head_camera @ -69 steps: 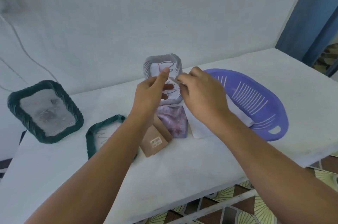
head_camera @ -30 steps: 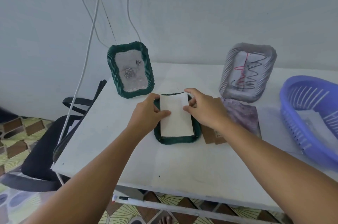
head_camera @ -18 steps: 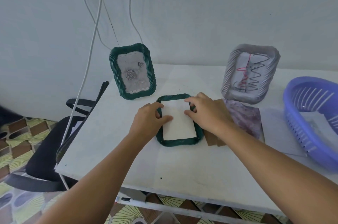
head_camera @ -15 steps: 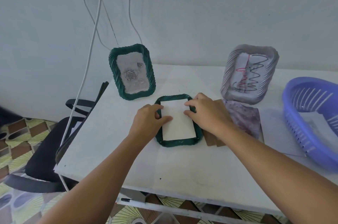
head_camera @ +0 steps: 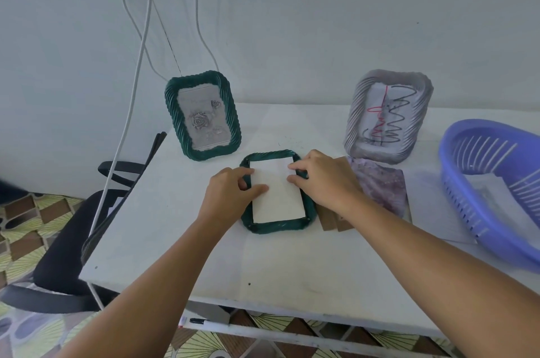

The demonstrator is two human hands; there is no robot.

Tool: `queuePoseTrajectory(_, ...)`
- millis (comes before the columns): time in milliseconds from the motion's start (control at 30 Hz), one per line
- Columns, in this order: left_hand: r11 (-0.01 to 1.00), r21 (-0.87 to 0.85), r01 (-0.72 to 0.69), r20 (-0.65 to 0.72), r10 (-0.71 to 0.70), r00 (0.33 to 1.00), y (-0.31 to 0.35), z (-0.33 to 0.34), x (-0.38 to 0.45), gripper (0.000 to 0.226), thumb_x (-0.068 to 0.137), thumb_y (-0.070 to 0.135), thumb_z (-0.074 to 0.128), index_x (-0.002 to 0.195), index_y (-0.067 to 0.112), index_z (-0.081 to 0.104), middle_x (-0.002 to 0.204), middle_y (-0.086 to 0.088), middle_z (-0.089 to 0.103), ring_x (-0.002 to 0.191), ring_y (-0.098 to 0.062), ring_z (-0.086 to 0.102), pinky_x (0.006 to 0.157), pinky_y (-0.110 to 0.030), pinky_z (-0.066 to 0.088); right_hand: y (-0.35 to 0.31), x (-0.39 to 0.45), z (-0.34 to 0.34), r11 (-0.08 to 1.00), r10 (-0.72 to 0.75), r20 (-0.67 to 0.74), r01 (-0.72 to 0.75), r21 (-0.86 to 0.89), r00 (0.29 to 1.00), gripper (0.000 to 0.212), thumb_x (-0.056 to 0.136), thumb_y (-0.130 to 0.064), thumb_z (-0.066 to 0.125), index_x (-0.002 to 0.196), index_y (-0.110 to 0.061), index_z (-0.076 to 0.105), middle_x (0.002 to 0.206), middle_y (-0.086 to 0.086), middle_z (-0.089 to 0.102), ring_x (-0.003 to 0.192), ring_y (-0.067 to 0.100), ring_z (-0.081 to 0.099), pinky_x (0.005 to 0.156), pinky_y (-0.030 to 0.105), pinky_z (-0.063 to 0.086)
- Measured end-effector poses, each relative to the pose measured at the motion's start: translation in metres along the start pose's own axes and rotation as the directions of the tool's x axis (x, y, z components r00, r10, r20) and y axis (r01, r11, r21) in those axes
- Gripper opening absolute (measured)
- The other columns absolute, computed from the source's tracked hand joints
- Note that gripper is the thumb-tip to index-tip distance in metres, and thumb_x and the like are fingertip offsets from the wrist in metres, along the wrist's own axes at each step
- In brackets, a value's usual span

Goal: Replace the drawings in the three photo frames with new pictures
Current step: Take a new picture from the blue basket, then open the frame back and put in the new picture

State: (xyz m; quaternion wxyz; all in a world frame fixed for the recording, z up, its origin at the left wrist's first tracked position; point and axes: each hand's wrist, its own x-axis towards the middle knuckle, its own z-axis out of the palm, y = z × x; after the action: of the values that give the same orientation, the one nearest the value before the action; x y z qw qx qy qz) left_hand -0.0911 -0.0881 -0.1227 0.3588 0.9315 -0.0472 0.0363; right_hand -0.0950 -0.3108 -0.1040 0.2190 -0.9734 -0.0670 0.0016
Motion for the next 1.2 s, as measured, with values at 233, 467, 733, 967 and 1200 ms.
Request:
queuePoseTrajectory(233, 0.999, -0.046, 0.019, -0.135, -0.025, 0.991, -0.007, -0.004, 0.000, 0.042, 0.095, 0.046, 0.066, 0.133, 0.029, 0.065, 0.085, 0.002, 0.062, 0.079, -0.009, 0.058, 0.073, -0.024, 0.044, 0.010, -0.009, -0.011, 0.998, 0.064, -0.137, -0.067, -0.015, 0.988, 0.042, 0.098, -0.050, 0.057, 0.136, -0.031, 0.061, 0.121, 0.000, 0.054, 0.112, 0.023, 0.055, 0.091, 0.043, 0.050)
queuePoseTrajectory(467, 0.999, -0.022, 0.028, -0.160, -0.031, 0.987, -0.017, 0.000, -0.003, 0.038, 0.100, 0.033, 0.062, 0.136, 0.022, 0.065, 0.084, 0.002, 0.060, 0.078, -0.008, 0.056, 0.075, -0.023, 0.042, 0.022, -0.030, -0.021, 0.937, 0.237, -0.036, -0.238, -0.255, 0.971, 0.067, 0.091, -0.069, 0.054, 0.143, -0.028, 0.044, 0.140, 0.011, 0.044, 0.127, 0.033, 0.048, 0.093, 0.044, 0.051)
queuePoseTrajectory(733, 0.999, -0.003, 0.033, -0.164, -0.033, 0.986, -0.017, 0.000, -0.006, 0.023, 0.099, 0.033, 0.062, 0.103, 0.019, 0.080, 0.079, -0.004, 0.060, 0.075, -0.015, 0.056, 0.067, -0.015, 0.040, 0.021, -0.033, -0.017, 0.926, 0.245, -0.086, -0.259, -0.275, 0.966, 0.052, 0.092, -0.060, 0.056, 0.127, -0.021, 0.052, 0.122, 0.008, 0.060, 0.109, 0.029, 0.061, 0.067, 0.036, 0.039)
queuePoseTrajectory(967, 1.000, -0.006, 0.029, -0.182, -0.030, 0.983, -0.016, 0.000, -0.007, 0.025, 0.099, 0.032, 0.062, 0.105, 0.015, 0.079, 0.081, -0.005, 0.061, 0.077, -0.018, 0.057, 0.071, -0.025, 0.044, 0.021, -0.032, -0.043, 0.949, 0.288, -0.165, -0.305, -0.085, 0.943, 0.048, 0.088, -0.051, 0.058, 0.123, -0.017, 0.058, 0.112, 0.007, 0.062, 0.094, 0.029, 0.061, 0.067, 0.036, 0.046)
queuePoseTrajectory(1200, 0.982, -0.159, 0.105, -0.126, -0.125, 0.984, -0.001, -0.011, -0.009, 0.055, 0.098, 0.053, 0.055, 0.149, 0.032, 0.049, 0.101, 0.007, 0.064, 0.087, -0.010, 0.060, 0.082, -0.029, 0.048, 0.002, -0.026, -0.064, 0.967, 0.254, -0.251, -0.245, 0.067, 0.934, 0.063, 0.087, -0.058, 0.059, 0.141, -0.026, 0.051, 0.113, 0.006, 0.060, 0.104, 0.027, 0.061, 0.083, 0.038, 0.050)
